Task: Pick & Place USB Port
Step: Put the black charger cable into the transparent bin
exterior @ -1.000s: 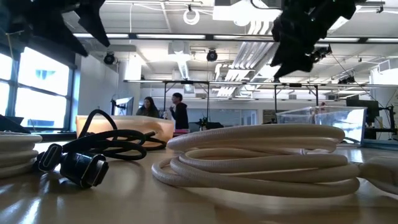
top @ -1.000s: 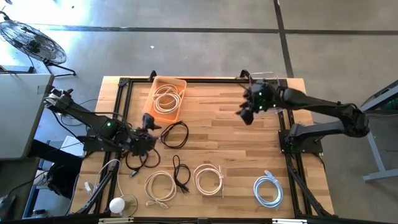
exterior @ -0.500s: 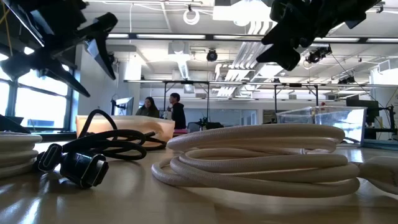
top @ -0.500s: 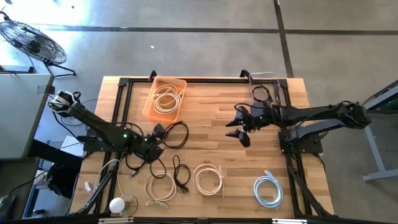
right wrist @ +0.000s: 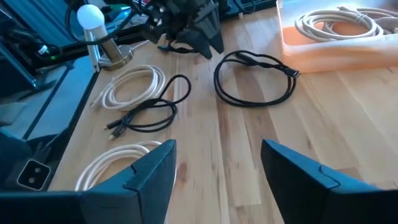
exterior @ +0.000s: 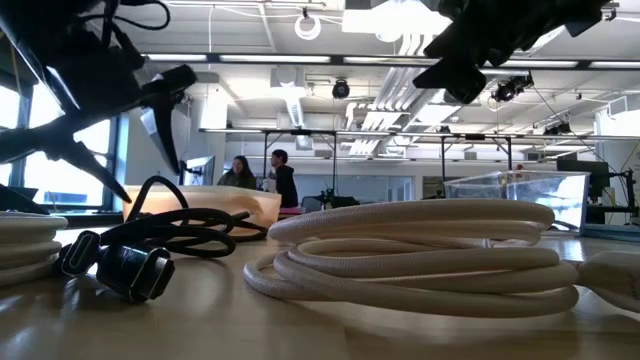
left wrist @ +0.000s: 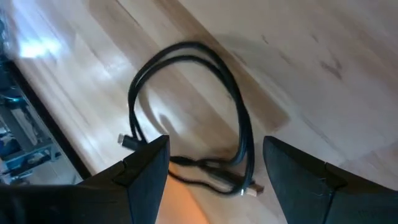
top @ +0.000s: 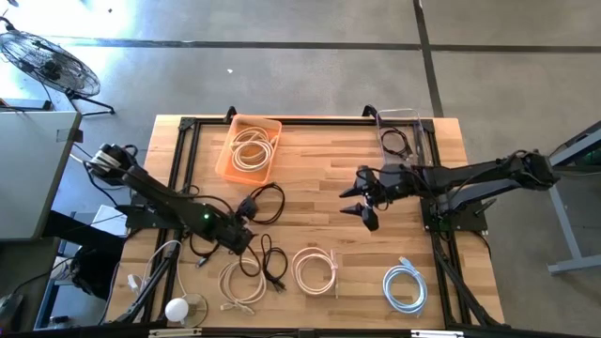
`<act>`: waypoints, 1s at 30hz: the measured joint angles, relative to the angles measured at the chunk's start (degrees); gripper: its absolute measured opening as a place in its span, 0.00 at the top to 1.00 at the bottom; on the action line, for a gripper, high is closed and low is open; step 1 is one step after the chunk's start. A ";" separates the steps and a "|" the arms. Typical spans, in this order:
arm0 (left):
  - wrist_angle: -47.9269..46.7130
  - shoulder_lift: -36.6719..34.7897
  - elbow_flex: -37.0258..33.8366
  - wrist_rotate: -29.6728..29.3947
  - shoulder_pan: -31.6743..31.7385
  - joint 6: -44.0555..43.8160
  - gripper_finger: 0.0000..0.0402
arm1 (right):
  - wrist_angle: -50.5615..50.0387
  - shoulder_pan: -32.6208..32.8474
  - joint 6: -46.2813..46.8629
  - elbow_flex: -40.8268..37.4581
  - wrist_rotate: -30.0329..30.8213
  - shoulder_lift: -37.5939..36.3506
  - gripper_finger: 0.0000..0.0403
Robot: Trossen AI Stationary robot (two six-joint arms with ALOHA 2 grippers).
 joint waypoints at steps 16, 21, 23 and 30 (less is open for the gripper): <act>2.91 7.53 0.03 -3.65 0.02 -0.19 0.37 | 0.44 4.21 -2.54 0.00 2.75 0.00 0.44; 3.12 9.40 0.03 -6.02 1.27 -0.24 0.38 | 1.06 5.61 -4.24 0.00 2.75 0.00 0.44; 3.22 10.27 0.03 -6.02 2.76 -0.41 0.41 | 1.68 6.33 -4.85 0.00 2.77 0.00 0.44; 4.24 12.49 0.03 -2.81 7.81 -1.21 0.71 | 3.85 9.14 -7.28 0.00 2.73 0.00 0.44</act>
